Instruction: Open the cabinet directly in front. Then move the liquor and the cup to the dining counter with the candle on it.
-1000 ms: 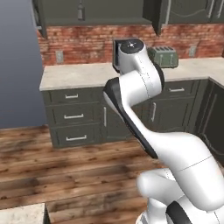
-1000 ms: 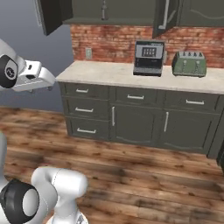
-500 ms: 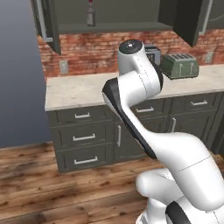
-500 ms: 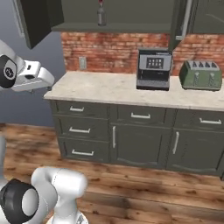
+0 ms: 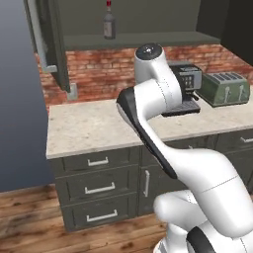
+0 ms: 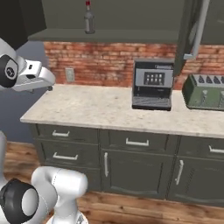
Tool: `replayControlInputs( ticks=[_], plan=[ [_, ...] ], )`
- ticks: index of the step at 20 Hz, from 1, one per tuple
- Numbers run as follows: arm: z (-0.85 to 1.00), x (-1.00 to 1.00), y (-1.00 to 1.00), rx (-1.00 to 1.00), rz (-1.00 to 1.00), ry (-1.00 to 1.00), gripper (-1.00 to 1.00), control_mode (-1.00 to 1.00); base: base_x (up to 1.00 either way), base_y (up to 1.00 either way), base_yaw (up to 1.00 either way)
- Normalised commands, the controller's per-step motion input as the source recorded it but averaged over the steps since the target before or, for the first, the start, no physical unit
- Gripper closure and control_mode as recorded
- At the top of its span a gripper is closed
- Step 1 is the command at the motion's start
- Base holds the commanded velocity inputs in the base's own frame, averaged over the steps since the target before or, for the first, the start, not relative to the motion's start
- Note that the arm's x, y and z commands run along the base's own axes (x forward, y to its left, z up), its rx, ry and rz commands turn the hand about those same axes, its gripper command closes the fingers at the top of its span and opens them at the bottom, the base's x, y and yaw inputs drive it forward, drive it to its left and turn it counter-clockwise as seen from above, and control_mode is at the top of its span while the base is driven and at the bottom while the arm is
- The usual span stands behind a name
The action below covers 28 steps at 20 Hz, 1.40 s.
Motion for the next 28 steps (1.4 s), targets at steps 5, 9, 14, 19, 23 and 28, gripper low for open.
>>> replayControlInputs(
  ticks=[5,9,14,19,23,28],
  plan=[
    [0.0,0.0,0.0,0.0,0.0,0.0,-1.0,1.0,0.91,-0.1,0.0],
    [0.0,0.0,0.0,0.0,0.0,0.0,-1.0,1.0,0.35,-0.46,0.0],
    [0.0,0.0,0.0,0.0,0.0,0.0,-1.0,1.0,0.08,-0.37,0.0],
    [0.0,0.0,0.0,0.0,0.0,0.0,-1.0,1.0,0.28,-0.04,0.0],
    [0.0,0.0,0.0,0.0,0.0,0.0,-1.0,1.0,0.76,0.0,0.0],
    [0.0,0.0,0.0,0.0,0.0,0.0,-1.0,1.0,0.69,-0.01,0.0]
  ],
)
